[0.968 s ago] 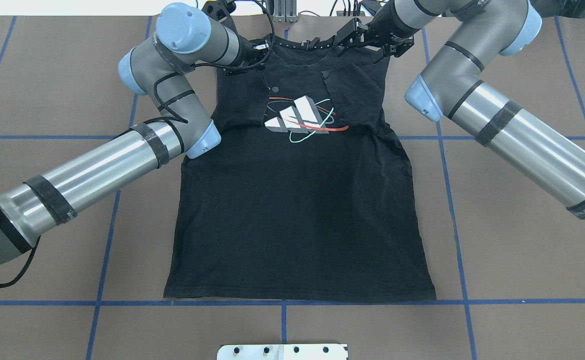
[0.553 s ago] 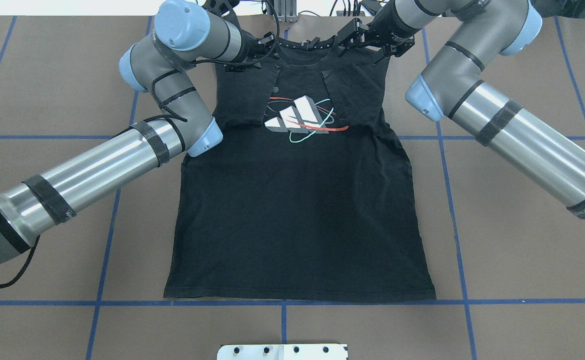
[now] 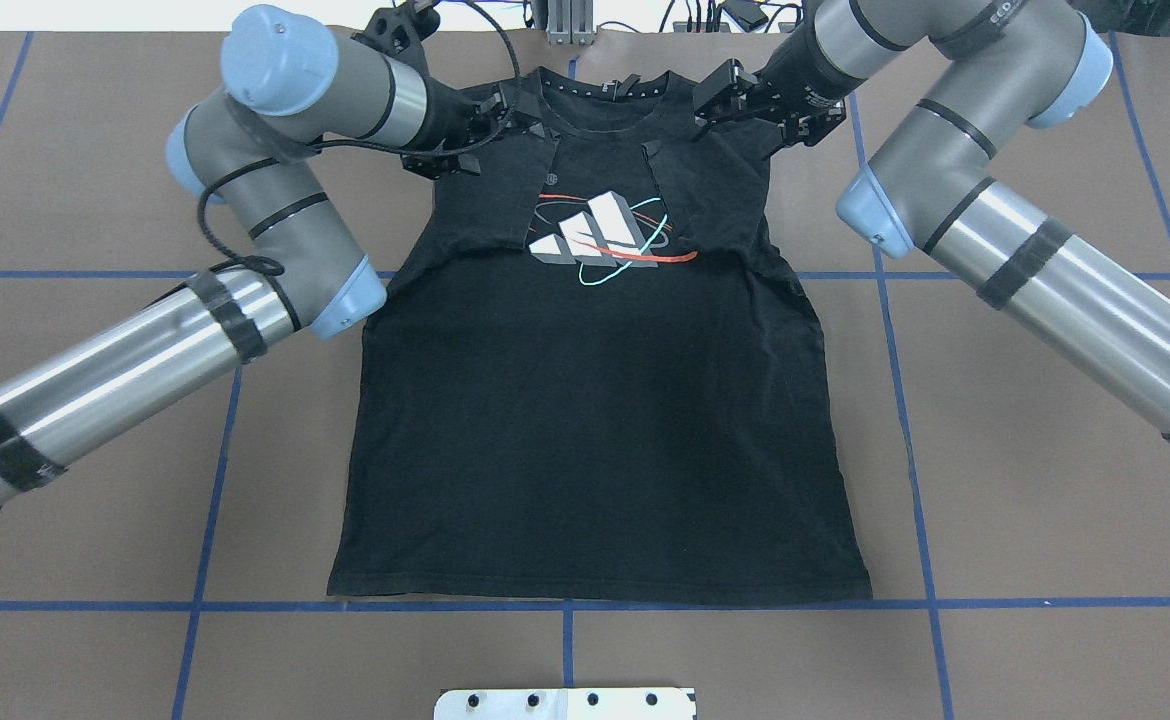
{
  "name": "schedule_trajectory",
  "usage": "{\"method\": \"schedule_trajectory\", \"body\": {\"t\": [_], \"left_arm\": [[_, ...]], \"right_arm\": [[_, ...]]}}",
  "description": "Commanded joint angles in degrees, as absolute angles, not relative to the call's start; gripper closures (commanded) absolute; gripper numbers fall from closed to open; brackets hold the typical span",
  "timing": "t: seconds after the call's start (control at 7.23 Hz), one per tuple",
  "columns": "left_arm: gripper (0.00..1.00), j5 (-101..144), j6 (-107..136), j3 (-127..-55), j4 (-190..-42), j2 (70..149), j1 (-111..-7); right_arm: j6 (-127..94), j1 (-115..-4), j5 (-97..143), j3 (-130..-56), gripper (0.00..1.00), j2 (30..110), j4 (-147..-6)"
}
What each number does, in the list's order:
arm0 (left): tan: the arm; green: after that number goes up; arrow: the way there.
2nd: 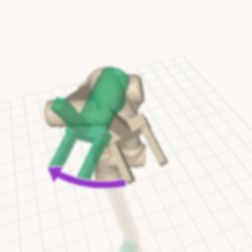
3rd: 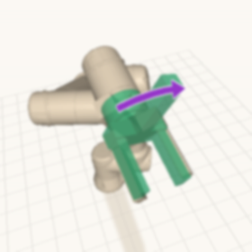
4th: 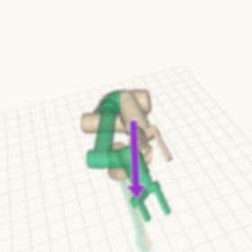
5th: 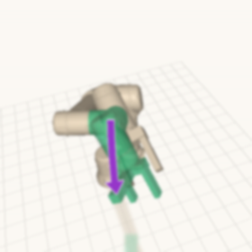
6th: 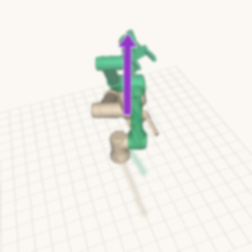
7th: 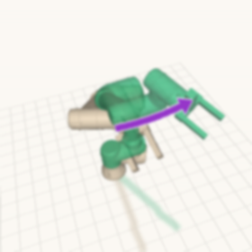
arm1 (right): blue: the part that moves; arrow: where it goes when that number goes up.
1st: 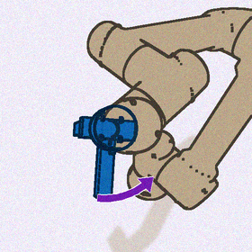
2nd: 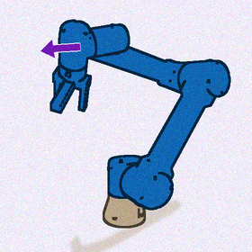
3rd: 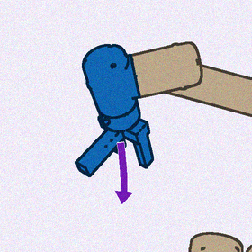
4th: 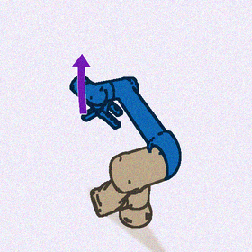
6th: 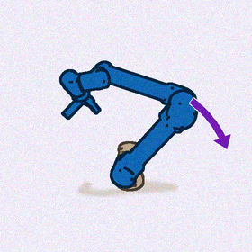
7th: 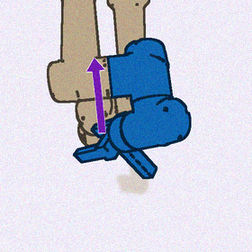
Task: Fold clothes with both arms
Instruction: 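Release the sleeves and move both grippers toward the shirt's hem corners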
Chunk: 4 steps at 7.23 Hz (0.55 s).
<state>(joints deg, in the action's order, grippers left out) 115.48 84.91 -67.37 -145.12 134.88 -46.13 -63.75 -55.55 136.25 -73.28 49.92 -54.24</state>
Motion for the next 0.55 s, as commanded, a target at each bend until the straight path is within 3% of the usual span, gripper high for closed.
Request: {"method": "schedule_trajectory", "body": {"t": [0.0, 0.41], "left_arm": [[0.0, 117.5, 84.8, -85.3, -135.3, 122.6, -46.1], [0.0, 118.4, 84.6, -104.9, -128.2, 106.4, -45.8]], "right_arm": [[-71.2, -55.7, 141.0, -77.9, 0.0, 54.7, -54.1], [-75.7, -54.9, 137.3, -92.5, 0.0, 68.8, -53.4]]}}
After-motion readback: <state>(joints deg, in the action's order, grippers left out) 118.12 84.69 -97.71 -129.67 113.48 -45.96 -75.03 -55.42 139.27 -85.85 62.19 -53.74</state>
